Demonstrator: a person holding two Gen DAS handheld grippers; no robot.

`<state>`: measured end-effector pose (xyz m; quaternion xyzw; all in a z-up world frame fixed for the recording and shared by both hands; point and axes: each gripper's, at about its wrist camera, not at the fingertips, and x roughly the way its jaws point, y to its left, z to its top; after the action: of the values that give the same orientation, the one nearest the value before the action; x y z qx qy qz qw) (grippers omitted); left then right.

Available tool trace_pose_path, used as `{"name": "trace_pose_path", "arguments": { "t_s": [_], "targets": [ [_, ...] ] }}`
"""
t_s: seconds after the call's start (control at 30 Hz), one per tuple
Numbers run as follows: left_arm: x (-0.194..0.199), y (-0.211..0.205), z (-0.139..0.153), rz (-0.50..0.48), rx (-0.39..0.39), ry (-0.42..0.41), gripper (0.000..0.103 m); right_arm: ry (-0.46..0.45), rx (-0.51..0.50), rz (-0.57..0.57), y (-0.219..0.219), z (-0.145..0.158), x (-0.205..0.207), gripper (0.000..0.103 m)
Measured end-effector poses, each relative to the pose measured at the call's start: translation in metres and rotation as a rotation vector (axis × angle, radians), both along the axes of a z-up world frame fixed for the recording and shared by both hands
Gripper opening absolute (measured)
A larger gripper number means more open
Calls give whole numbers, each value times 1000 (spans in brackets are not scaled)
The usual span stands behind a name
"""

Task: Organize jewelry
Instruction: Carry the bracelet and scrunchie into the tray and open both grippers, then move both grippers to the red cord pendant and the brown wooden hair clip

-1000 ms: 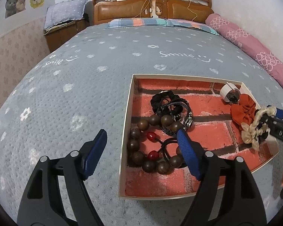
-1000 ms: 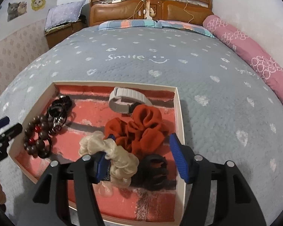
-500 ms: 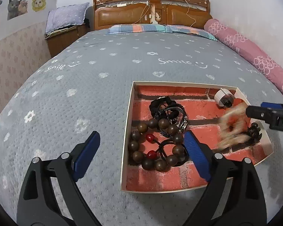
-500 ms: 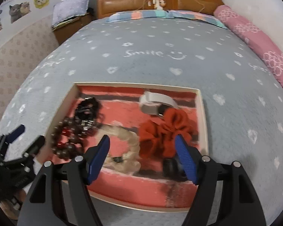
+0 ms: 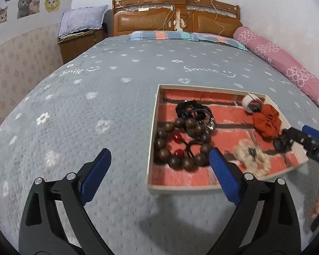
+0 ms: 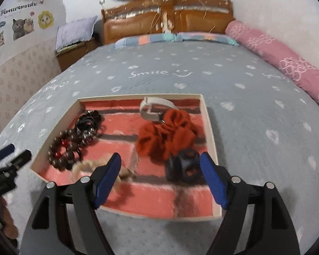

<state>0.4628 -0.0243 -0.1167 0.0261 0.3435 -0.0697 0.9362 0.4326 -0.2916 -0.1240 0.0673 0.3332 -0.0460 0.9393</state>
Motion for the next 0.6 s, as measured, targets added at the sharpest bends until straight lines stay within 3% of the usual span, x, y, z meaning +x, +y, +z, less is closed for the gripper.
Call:
{"name": "trace_pose_path", "arguments": {
  "t_s": [0.2,0.43,0.6],
  "targets": [
    [-31,3,5,-29,-22,-25,94,-39,-36,9,10,-21,-38,75],
    [-53,8,9,-23,-52,-14,94,-9,153,37,29,-30,-61,75],
    [-73,18,16,-7,-67,-18,94,-12,186,95,60,-22,-72,75]
  ]
}}
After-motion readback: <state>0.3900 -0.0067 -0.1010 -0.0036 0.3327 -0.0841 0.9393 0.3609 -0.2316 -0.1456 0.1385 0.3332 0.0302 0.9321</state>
